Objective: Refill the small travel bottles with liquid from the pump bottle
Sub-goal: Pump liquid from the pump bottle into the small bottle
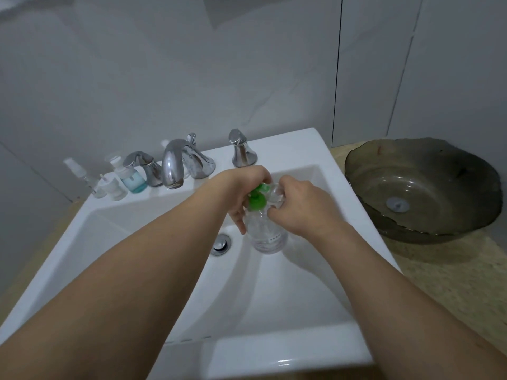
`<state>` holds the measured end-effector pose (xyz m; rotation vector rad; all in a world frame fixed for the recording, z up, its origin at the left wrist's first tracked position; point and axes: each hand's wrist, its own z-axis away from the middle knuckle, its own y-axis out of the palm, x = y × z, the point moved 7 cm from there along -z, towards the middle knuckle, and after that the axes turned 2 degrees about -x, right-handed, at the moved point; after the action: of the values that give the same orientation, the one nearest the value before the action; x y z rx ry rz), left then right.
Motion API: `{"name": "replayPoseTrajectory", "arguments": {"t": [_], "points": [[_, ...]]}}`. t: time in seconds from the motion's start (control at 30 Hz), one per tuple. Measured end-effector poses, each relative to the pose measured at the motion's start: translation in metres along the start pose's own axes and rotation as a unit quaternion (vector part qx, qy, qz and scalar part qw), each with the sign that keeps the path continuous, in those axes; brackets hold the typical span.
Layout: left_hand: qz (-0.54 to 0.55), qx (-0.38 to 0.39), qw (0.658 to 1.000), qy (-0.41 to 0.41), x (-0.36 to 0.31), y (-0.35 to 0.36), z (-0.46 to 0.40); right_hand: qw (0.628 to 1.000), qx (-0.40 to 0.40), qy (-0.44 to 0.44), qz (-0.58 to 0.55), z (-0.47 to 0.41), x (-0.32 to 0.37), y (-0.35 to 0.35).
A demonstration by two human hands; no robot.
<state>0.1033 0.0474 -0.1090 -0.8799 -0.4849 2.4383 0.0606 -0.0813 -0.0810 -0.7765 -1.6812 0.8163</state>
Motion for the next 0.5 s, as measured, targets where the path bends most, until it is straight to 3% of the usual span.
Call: {"name": "replayPoseTrajectory", "arguments": {"t": [0.23,0.5], "points": [[-0.036,-0.102,0.993,0.050,0.001,-0.001,-0.008,0.999,0.034,0.014,0.019,0.000,-0.003,0.007],[-0.010,-0.079,0.996,0.034,0.004,-0.002,-0.008,1.000,0.022,0.009,0.019,0.000,-0.002,0.007]]}}
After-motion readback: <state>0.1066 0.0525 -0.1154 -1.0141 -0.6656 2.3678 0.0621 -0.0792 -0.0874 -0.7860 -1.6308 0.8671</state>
